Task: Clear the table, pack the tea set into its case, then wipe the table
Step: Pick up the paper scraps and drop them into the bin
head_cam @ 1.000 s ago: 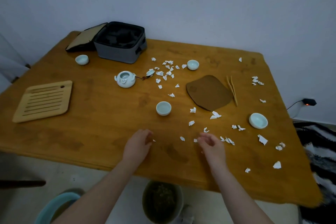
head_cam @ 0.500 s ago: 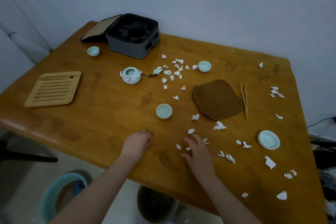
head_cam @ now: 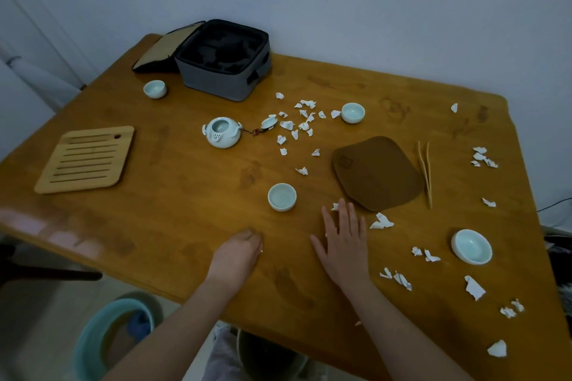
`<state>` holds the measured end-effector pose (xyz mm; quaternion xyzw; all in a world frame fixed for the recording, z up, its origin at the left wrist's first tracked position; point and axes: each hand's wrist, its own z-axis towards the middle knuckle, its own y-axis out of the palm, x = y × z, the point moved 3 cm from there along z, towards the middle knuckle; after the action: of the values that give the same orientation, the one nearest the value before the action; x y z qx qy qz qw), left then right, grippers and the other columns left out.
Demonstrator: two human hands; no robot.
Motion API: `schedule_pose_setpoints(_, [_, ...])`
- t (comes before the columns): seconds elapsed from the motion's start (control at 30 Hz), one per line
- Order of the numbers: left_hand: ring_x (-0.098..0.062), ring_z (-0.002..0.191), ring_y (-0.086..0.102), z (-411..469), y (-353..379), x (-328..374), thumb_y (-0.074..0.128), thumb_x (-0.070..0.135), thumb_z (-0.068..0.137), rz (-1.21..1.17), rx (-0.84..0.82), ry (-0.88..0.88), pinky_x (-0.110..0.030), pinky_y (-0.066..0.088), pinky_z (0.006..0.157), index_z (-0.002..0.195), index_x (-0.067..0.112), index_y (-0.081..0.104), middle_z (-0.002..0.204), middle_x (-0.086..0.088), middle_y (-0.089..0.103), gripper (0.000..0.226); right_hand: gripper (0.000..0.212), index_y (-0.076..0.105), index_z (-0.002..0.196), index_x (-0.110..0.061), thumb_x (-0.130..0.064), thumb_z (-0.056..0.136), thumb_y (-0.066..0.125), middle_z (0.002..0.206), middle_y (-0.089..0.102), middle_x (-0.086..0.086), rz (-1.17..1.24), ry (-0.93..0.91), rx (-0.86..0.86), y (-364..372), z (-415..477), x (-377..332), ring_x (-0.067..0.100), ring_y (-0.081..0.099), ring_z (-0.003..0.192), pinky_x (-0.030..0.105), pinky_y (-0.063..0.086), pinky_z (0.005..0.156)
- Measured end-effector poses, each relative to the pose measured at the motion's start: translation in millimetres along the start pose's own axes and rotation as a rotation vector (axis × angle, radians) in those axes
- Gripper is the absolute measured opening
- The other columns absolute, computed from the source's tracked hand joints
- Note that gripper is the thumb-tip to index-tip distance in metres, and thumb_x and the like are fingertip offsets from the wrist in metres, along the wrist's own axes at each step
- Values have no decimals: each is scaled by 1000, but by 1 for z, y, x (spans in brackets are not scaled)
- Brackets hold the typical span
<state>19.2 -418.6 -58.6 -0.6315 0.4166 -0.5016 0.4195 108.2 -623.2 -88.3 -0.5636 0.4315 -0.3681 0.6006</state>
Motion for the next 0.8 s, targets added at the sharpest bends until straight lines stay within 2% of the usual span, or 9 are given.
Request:
schedule_pose_setpoints(0.1, [-10,81,51,5,-2,-4,48,22,97,-62,-44,-4,-20,41,66,90,22,57,91,6,54,11,57,47,142,-18,-50,94,50,150,41,17,11,21,3,0,14,1,35,39,139,50,33,110])
schedule_pose_setpoints(0.2, [-10,82,53,14,-5,-8,53,18,94,-160,-78,-26,-20,43,69,86,24,56,91,8,54,10,47,63,125,-12,-36,86,69,128,60,17,44,32,75,0,21,3,34,58,118,48,48,96])
schedule_pose_setpoints(0.33, [-3,80,55,23,-13,-3,57,22,94,-281,-70,-107,-13,39,64,91,27,61,88,12,61,7,32,71,107,-9,-22,79,78,106,66,13,65,23,191,-1,23,6,30,64,97,44,55,81])
schedule_pose_setpoints(0.43, [-1,76,56,29,-19,2,60,19,93,-410,-44,-173,-9,40,61,91,31,61,83,17,60,12,23,72,96,-10,-17,76,81,93,64,9,79,-3,218,-4,24,6,23,63,81,34,55,65])
schedule_pose_setpoints(0.53, [-4,78,59,33,-19,4,54,11,95,-683,-94,-316,-14,49,63,94,25,65,85,11,62,18,14,70,91,-14,-21,81,77,84,60,3,88,-31,126,-6,29,7,13,57,67,22,46,49])
schedule_pose_setpoints(0.63, [-12,71,59,35,-17,6,46,4,96,-1000,-109,-540,-21,50,55,86,14,65,80,-1,61,24,16,66,83,-16,-27,81,78,74,58,0,29,-101,66,-7,36,9,8,47,50,15,24,40])
schedule_pose_setpoints(0.73, [-14,61,53,32,-18,8,41,5,95,-1050,-101,-628,-23,41,46,80,10,61,68,-3,54,26,28,62,74,-16,-31,71,86,56,53,-3,-57,-176,64,-14,45,9,7,27,41,13,0,41])
schedule_pose_setpoints(0.8, [-14,55,47,30,-18,10,38,8,95,-1049,-122,-679,-23,34,45,75,11,57,62,-2,48,27,36,58,64,-15,-31,62,90,45,43,-4,-34,-181,84,-17,50,7,8,18,38,13,-3,42])
